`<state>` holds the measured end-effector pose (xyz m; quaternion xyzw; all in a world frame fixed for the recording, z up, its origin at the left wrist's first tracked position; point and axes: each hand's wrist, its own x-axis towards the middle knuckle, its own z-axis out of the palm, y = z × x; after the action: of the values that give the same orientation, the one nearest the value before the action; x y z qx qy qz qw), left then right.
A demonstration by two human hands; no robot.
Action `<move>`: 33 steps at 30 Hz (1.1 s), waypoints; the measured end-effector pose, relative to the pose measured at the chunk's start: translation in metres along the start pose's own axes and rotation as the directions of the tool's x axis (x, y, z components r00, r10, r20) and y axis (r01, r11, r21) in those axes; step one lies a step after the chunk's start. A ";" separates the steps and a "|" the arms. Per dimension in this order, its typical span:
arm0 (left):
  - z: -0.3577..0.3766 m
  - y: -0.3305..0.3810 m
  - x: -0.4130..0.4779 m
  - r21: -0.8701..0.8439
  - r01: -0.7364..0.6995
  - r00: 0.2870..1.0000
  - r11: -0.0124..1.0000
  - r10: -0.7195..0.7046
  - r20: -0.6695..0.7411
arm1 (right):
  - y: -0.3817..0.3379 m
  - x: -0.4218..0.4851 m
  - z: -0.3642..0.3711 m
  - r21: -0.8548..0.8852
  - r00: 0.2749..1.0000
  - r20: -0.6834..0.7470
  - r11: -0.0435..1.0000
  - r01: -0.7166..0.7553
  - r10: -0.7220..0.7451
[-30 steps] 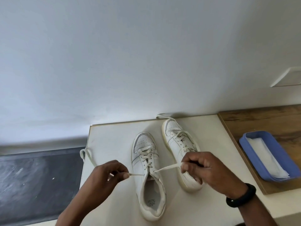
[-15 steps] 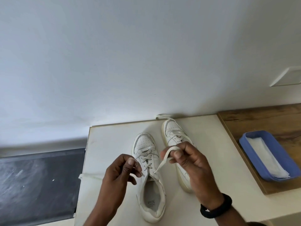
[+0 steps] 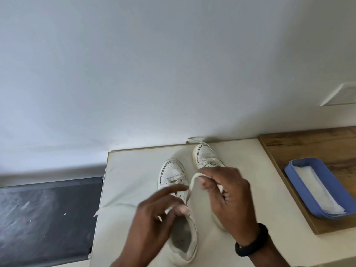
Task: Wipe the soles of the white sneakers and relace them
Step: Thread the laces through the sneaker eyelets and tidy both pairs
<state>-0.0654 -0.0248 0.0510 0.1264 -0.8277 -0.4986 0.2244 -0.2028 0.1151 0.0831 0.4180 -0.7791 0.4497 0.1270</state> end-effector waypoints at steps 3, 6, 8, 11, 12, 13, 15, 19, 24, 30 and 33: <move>0.015 0.004 -0.004 -0.038 -0.014 0.998 0.999 0.017 0.066 | -0.025 0.004 0.014 0.355 0.978 0.177 0.919 -0.171 0.113; 0.010 0.002 -0.001 -0.107 0.038 0.998 0.994 -0.042 -0.041 | -0.034 -0.004 0.019 0.223 0.984 0.165 0.969 -0.106 0.070; 0.005 0.003 0.001 -0.113 0.119 0.981 0.986 -0.135 -0.140 | -0.035 -0.011 0.015 -0.046 1.000 -0.007 0.999 -0.013 0.013; 0.000 0.007 0.003 -0.207 0.251 0.924 0.946 -0.298 -0.240 | -0.042 -0.026 0.013 -0.181 0.997 -0.073 0.983 0.017 -0.031; -0.001 0.008 0.004 -0.235 0.276 0.913 0.932 -0.330 -0.239 | -0.043 -0.031 0.016 -0.190 1.000 0.004 0.982 0.010 -0.010; -0.002 0.008 0.004 -0.257 0.296 0.906 0.920 -0.356 -0.231 | -0.041 -0.037 0.022 -0.214 0.993 0.108 0.976 -0.025 0.049; -0.003 0.008 0.004 -0.284 0.318 0.898 0.904 -0.384 -0.216 | -0.035 -0.046 0.037 -0.297 0.945 0.259 0.947 -0.120 0.200; -0.003 0.009 0.004 -0.320 0.329 0.891 0.888 -0.405 -0.206 | -0.024 -0.053 0.058 -0.271 0.888 0.307 0.926 -0.263 0.342; -0.003 0.004 0.004 -0.411 0.373 0.851 0.832 -0.483 -0.206 | -0.021 -0.051 0.062 -0.275 0.921 0.254 0.935 -0.223 0.294; -0.004 -0.006 0.005 -0.542 0.492 0.751 0.682 -0.647 -0.133 | -0.021 -0.043 0.055 0.047 0.925 0.209 0.941 -0.334 0.318; -0.009 -0.018 0.004 -0.402 0.594 0.755 0.697 -0.655 -0.021 | -0.030 -0.028 0.040 0.467 0.850 0.329 0.711 -0.526 0.413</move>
<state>-0.0643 -0.0417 0.0401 0.3959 -0.6039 -0.6799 0.1276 -0.1552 0.0909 0.0624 0.2664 -0.7088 0.6237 -0.1941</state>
